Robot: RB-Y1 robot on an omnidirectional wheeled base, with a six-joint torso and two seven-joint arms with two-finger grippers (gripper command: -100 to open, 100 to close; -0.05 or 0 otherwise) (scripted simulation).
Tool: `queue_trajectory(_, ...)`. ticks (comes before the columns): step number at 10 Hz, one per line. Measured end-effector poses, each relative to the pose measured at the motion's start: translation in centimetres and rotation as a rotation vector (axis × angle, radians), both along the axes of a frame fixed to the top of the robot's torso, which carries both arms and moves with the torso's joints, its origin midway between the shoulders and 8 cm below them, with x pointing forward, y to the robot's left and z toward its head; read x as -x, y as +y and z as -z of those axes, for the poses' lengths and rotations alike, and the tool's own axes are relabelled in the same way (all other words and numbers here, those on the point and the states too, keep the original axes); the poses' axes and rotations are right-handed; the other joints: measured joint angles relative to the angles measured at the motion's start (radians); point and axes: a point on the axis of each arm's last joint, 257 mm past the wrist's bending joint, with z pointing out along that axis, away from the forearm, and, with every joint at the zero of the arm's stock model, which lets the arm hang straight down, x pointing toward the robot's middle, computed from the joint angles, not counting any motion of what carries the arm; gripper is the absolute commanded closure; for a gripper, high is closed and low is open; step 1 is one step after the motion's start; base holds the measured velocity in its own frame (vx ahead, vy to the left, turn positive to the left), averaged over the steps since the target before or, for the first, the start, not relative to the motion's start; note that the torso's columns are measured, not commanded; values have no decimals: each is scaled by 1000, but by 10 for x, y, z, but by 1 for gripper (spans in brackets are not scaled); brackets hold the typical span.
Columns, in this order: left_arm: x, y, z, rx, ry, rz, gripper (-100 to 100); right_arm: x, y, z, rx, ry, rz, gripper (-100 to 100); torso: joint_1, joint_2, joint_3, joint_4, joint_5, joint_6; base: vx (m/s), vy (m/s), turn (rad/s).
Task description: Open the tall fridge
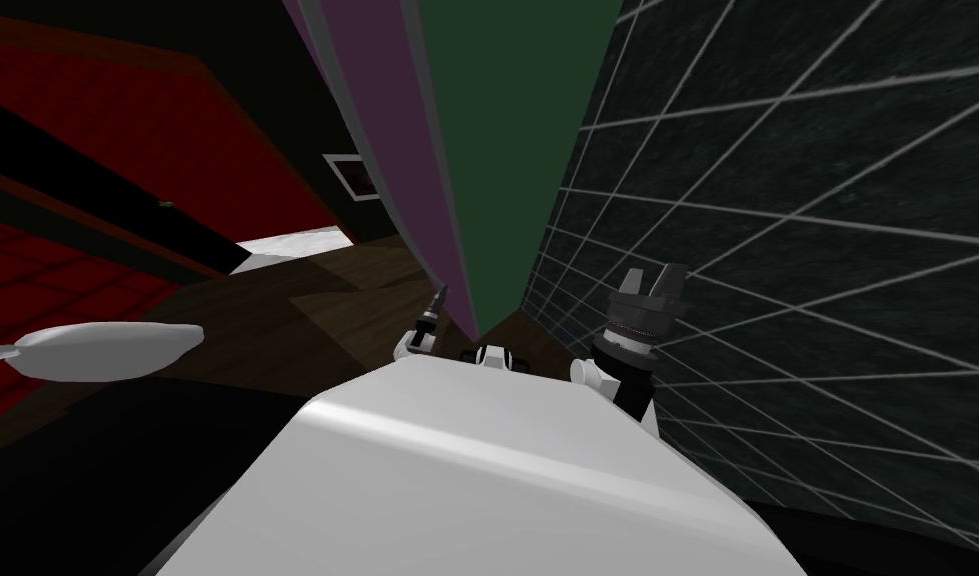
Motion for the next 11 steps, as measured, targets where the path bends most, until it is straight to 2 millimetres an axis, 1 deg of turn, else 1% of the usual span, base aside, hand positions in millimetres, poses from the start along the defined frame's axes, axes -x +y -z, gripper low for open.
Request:
queue_trajectory(5,-17,21,-12,-40,27,-27,-100,0,0,0,0,0,0,0,0,0,0,0,0,0,-39,-32,-24)
queue_trajectory(8,-25,34,-23,-70,39,-43,-100,0,0,0,0,0,0,0,-1,0,0,0,0,0,-38,-32,-25)
queue_trajectory(11,-35,53,-33,-106,54,-64,-100,0,0,0,0,0,0,0,0,1,0,0,0,0,-48,-33,-26)
